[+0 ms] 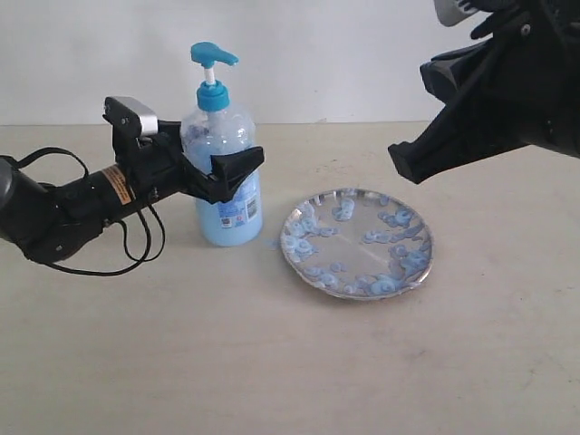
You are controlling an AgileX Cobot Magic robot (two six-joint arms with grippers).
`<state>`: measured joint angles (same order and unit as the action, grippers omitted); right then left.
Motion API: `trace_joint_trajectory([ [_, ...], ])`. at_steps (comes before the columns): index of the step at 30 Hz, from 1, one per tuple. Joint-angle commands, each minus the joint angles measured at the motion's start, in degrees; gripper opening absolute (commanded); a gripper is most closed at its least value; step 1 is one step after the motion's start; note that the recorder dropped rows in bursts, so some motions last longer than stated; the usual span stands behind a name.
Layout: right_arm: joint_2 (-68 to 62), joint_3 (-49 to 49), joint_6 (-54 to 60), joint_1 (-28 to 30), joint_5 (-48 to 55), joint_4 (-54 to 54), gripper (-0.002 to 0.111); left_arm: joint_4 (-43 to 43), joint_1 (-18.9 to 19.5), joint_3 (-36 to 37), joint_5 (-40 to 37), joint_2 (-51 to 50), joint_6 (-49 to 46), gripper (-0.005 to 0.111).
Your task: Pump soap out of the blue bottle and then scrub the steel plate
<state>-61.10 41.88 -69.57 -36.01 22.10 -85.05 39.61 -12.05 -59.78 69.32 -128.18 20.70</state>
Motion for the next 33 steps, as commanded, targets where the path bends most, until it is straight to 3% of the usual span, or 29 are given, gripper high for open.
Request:
trace_joint_trajectory([
  [1,0.54,-0.17,-0.36,0.18,0.31,-0.29,0.000,3.04,2.07,0.70,0.65,4.14,-2.33,0.108],
  [6,0.54,-0.17,-0.36,0.18,0.19,-0.29,0.000,6.80,6.36,3.80,0.65,14.97,-0.08,0.108],
  [9,0.54,-0.17,-0.96,0.08,0.19,0.09,0.000,10.64,10.78,8.27,0.65,27.02,12.07,0.107],
  [11,0.54,-0.17,-1.17,0.08,-0.03,1.55,0.000,15.05,14.52,11.86,-2.98,38.96,19.34,0.096],
  [13,1.25,-0.17,-1.17,0.08,-0.79,8.28,0.000,15.84,16.01,14.89,-25.43,53.35,27.80,0.065],
  [14,2.44,-0.17,-1.17,0.08,-0.97,13.01,0.000,18.00,16.01,15.36,-46.13,63.19,37.68,0.034],
  [15,3.71,-0.17,-0.96,0.08,-0.74,15.70,0.000,22.02,16.01,15.36,-62.10,72.08,42.28,0.007],
  [17,5.88,-0.17,-0.96,0.08,-0.84,16.10,0.000,24.88,16.01,15.39,-76.47,83.13,42.30,0.005],
  [18,6.30,-0.17,-0.96,0.08,-0.84,16.10,0.000,24.88,16.01,15.69,-79.93,86.70,42.30,0.004],
  [20,6.65,-0.17,-0.96,0.08,-1.20,16.10,0.000,23.43,16.01,18.52,-81.24,94.13,41.70,0.004],
  [22,5.99,-0.17,1.43,0.08,-2.12,16.10,0.000,19.21,14.58,25.33,-79.86,101.57,42.28,0.004],
  [27,4.52,-0.17,14.55,0.08,-2.55,15.49,0.000,20.47,10.19,43.81,-73.75,122.42,42.28,0.004],
  [30,4.42,-0.17,16.52,0.08,-3.41,14.84,0.000,24.77,10.19,47.23,-74.04,128.18,41.57,0.004],
  [33,4.29,0.21,16.57,0.08,-6.02,10.38,0.000,20.94,10.19,48.19,-75.51,127.98,42.01,0.004],
])
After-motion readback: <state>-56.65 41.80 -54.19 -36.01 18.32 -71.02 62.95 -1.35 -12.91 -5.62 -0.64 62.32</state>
